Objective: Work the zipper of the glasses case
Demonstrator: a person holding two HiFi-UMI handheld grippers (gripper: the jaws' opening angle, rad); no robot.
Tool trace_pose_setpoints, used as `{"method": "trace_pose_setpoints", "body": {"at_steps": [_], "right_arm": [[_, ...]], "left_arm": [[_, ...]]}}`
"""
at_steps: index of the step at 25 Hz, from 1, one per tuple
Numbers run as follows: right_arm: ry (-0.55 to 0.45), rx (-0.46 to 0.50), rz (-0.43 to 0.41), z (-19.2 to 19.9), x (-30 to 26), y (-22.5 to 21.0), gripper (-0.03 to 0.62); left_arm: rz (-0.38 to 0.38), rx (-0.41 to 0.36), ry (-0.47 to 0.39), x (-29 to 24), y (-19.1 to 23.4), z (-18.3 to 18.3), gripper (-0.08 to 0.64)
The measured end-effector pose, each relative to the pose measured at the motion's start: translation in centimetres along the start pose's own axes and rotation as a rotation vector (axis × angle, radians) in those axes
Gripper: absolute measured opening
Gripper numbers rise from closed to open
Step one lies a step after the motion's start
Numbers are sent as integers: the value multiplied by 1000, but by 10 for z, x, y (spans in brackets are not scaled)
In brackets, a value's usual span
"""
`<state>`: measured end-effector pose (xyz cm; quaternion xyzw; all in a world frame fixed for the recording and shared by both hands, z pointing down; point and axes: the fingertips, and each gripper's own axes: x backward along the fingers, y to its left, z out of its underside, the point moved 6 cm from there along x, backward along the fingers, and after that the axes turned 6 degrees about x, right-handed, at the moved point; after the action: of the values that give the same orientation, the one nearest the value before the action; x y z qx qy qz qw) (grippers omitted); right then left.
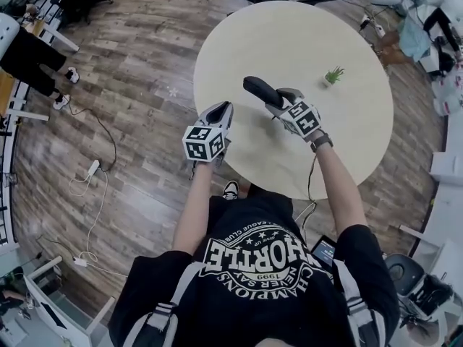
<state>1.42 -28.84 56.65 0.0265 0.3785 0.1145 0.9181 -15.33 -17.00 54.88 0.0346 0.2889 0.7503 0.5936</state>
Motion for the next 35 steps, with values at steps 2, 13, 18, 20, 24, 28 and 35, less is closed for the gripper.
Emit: {"method": "trace_pose_setpoints", "body": {"at_steps": [2, 13, 18, 20, 24, 28, 35], "right_arm": [[-58, -73, -9, -2, 13, -2, 256], [-320, -370, -118, -21, 70, 12, 256], [-381, -349, -165, -31, 87, 27, 256], [-413, -334, -192, -34, 93, 34, 256], [-492, -292, -263, -35, 103, 48, 256], [-549, -249, -350, -32, 111, 61, 256], [-668, -192, -499, -39, 124, 79, 256]], "left_arm": [[29, 12, -20, 0, -4, -6, 35], [255, 108, -70, -4, -31, -31, 158], [411, 159, -87, -7, -50, -38, 232], [478, 174, -101, -6, -58, -41, 261], [601, 172, -117, -3, -76, -44, 308], [713, 143, -131, 4, -93, -46, 344], [873, 29, -129, 18, -119, -47, 322]]}}
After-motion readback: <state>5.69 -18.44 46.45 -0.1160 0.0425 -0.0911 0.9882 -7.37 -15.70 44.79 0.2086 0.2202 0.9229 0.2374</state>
